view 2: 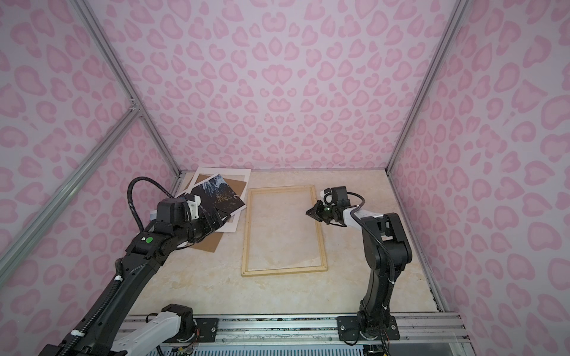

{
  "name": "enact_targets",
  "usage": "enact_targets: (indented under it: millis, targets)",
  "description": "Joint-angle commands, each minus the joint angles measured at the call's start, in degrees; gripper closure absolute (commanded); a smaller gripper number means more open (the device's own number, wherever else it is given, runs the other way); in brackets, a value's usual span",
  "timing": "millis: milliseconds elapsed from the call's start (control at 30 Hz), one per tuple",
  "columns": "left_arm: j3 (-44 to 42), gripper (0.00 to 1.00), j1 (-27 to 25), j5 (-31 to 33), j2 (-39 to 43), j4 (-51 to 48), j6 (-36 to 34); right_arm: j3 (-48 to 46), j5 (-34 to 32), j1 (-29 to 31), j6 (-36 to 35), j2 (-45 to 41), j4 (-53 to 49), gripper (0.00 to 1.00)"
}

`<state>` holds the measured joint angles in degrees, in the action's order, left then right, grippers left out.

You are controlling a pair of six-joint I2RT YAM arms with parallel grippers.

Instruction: Put the photo into the frame

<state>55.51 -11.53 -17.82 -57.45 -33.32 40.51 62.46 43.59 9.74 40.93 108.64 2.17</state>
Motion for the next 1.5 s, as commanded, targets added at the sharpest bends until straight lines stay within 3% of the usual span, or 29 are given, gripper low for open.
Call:
enact_targets:
  millis: [0, 1467]
  targets:
    - [-0.20, 0.03, 0.02, -0.53, -0.38, 1.59, 0.18, 0.12, 0.70, -0.07, -0.67, 0.52, 0.10, 1.00]
    - [-0.93, 0.02, -0.25, -0.54, -1.17, 2.46, 0.36, -0.75, -1.14, 0.06, -1.11, -0.27, -3.12, 1.00]
